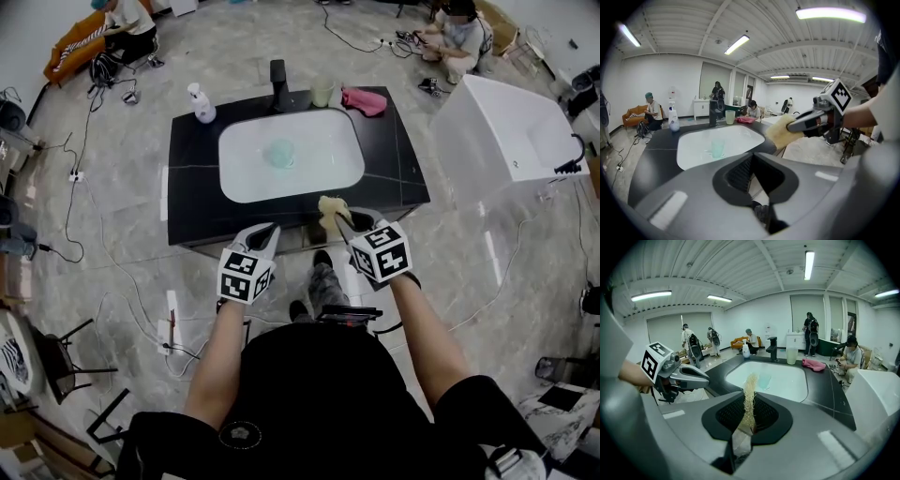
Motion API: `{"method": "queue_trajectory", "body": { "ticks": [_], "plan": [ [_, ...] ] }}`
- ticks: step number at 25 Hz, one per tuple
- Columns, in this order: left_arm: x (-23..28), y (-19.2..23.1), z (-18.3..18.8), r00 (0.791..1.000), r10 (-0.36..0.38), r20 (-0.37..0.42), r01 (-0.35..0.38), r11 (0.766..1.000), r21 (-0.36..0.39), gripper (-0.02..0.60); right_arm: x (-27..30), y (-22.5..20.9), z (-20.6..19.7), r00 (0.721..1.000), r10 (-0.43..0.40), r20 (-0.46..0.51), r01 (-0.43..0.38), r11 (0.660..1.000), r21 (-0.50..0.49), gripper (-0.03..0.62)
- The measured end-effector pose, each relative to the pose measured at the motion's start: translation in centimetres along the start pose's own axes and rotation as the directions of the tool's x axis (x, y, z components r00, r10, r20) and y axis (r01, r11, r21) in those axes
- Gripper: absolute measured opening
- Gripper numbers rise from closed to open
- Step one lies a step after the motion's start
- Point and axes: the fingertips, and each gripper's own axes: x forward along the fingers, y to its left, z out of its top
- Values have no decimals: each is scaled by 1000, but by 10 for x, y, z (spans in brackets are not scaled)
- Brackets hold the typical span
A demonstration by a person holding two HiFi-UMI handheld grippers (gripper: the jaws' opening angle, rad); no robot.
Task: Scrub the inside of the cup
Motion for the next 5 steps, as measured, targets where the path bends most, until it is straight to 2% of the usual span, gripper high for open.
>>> {"method": "queue_trajectory", "body": {
  "ticks": [5],
  "plan": [
    [-3, -7, -8, 1000, -7, -6, 7, 1000, 1, 0, -6, 8, -10, 1000, -1, -4, 1, 1000, 6, 41]
  ]
}}
